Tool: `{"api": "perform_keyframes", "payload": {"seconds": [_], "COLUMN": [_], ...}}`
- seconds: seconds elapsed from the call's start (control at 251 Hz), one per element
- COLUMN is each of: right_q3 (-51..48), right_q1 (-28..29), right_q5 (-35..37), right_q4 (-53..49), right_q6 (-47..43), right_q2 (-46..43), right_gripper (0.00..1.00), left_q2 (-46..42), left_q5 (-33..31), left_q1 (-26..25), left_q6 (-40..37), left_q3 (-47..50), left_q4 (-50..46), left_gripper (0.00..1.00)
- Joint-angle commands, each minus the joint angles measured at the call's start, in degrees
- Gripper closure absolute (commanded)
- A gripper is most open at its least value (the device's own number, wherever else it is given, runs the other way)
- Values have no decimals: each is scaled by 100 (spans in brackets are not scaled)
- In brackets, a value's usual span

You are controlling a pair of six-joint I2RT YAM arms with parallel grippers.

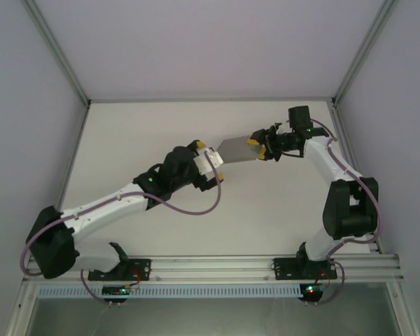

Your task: Assemble paper box

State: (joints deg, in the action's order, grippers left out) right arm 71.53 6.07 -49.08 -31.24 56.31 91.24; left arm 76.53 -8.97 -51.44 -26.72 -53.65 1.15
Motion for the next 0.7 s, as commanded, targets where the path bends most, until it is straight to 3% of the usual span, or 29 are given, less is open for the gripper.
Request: {"api": "perform_keyframes", "payload": {"seconds": [0.0,0.231,0.371,0.567,0.694], "right_q3": [110,240,91,199,304], "right_q1": [-24,0,49,183,271], "right_q5": [-648,-789,-1080,-1209,-1296], "right_q4": [-694,-1426,-1158,-1156,-1341], "right_q6": [419,41,295,256,110], "right_q2": [-212,-212,-195,-73,25], "right_gripper": [59,61,61,60,60], "left_q2": [397,705,840,985,948], "left_q5": [-709,-866,-907,-855,-757], "left_q1": [-90,-83,-83,-82,-84], "left_q6": [-1042,-1289,-1395,-1292,-1221], "left_q3": [-312,-443,-463,-535,-521], "left_q4": [-115,525,630,547,595], "left_gripper": [0,0,11,14,31]}}
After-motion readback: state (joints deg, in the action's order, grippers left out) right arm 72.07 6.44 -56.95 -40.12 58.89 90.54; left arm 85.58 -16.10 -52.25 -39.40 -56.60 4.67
